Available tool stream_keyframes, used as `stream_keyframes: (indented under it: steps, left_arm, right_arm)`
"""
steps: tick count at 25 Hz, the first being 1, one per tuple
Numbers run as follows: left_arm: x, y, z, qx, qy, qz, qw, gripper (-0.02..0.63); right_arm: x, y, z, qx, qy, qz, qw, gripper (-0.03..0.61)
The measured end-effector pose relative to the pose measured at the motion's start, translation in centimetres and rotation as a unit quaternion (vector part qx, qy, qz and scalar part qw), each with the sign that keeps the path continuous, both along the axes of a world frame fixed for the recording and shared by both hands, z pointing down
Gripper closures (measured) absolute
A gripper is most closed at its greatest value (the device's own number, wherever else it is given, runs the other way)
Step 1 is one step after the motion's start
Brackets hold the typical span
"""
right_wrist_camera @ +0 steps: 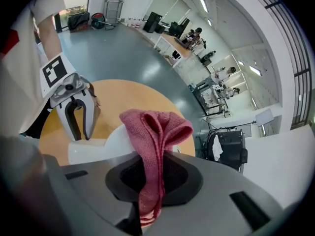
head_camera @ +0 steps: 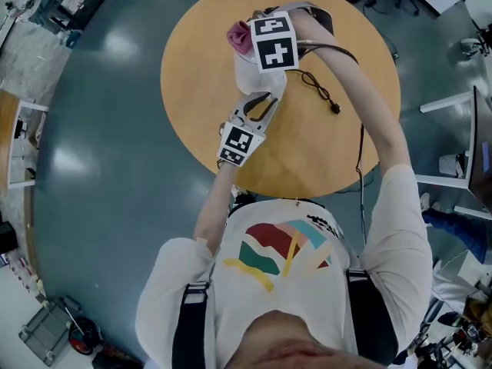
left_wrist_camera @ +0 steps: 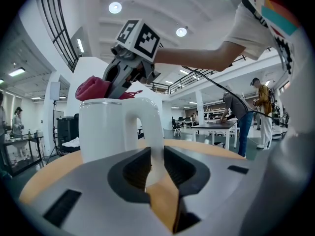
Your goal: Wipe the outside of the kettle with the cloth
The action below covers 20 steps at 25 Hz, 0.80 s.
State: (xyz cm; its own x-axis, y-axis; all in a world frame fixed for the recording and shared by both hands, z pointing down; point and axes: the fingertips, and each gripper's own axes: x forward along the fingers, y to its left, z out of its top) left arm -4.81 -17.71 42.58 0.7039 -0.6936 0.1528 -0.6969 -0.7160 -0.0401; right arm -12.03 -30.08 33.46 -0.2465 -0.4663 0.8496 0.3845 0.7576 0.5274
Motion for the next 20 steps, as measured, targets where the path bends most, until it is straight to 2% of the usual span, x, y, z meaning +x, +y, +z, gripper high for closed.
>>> stream_keyframes:
  steps: [6,15,17,20]
  left_arm:
    - [0.1,0.5,0.3,0.005,-0.013,0.006,0.9999,0.485]
    - [-0.5,0.5,0.2,0.003,-0.015,-0.015,0.9998,0.485]
    - [-0.9,0.7,-0.1,0.008,-0.024,-0.027,0.9993,0.485]
    - [-2.3,1.1,-0.8,0.044,-0.058,-0.073,0.9947,0.485]
  right_arm:
    - [1.0,2.6,0.0,0.028,-0.004,-0.018,0.999,0.532]
    - [2.8,8.4,0.5,0.031,-0.017,-0.032,0.999,0.532]
    - [2.7,9.2,0.3,0.040,-0.027,-0.034,0.998,0.532]
    - [2.5,9.7,0.1,0.062,-0.044,-0.034,0.997,0.532]
